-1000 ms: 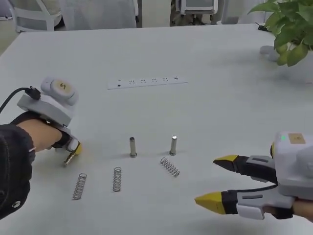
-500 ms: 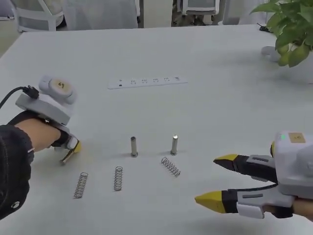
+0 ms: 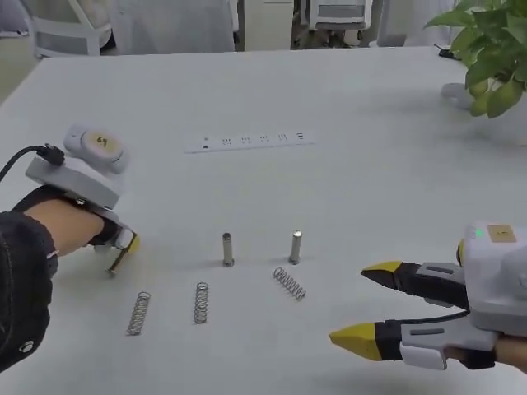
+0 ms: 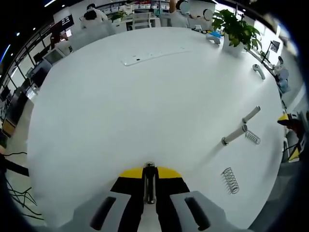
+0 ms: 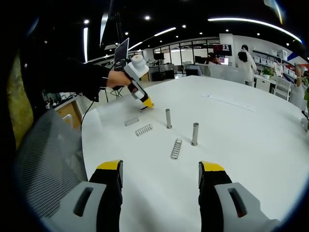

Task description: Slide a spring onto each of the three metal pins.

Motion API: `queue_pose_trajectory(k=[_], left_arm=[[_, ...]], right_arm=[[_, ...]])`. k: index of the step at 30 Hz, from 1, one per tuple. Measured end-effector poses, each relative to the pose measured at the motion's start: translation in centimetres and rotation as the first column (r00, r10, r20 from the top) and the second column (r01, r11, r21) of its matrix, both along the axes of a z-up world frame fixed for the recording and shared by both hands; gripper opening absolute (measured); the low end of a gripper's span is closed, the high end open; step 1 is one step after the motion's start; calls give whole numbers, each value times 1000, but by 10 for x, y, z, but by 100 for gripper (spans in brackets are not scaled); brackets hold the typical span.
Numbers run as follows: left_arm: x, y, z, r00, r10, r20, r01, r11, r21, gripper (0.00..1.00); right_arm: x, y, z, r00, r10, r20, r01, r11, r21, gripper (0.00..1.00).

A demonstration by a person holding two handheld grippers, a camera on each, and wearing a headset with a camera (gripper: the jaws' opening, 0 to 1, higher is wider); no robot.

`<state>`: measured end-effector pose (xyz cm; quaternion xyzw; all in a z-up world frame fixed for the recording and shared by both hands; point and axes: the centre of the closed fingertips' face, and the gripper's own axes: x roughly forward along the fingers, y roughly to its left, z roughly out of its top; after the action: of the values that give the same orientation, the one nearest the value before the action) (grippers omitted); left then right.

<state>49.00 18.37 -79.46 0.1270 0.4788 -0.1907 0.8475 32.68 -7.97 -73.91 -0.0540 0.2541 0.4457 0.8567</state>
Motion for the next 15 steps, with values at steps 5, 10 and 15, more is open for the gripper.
queue_pose_trajectory(k=[5, 10, 15], left_arm=[[-2, -4, 5, 1000, -3, 15, 3, 1000, -10, 0], [-3, -5, 6, 1000, -1, 23, 1, 1000, -18, 0], [-4, -5, 9, 999, 5, 35, -4, 1000, -28, 0]], right_arm=[[0, -1, 0, 1000, 1, 3, -1, 1000, -3, 62], [0, 0, 2, 1000, 3, 7, -3, 1000, -3, 62], [0, 0, 3, 1000, 4, 9, -4, 1000, -7, 62]])
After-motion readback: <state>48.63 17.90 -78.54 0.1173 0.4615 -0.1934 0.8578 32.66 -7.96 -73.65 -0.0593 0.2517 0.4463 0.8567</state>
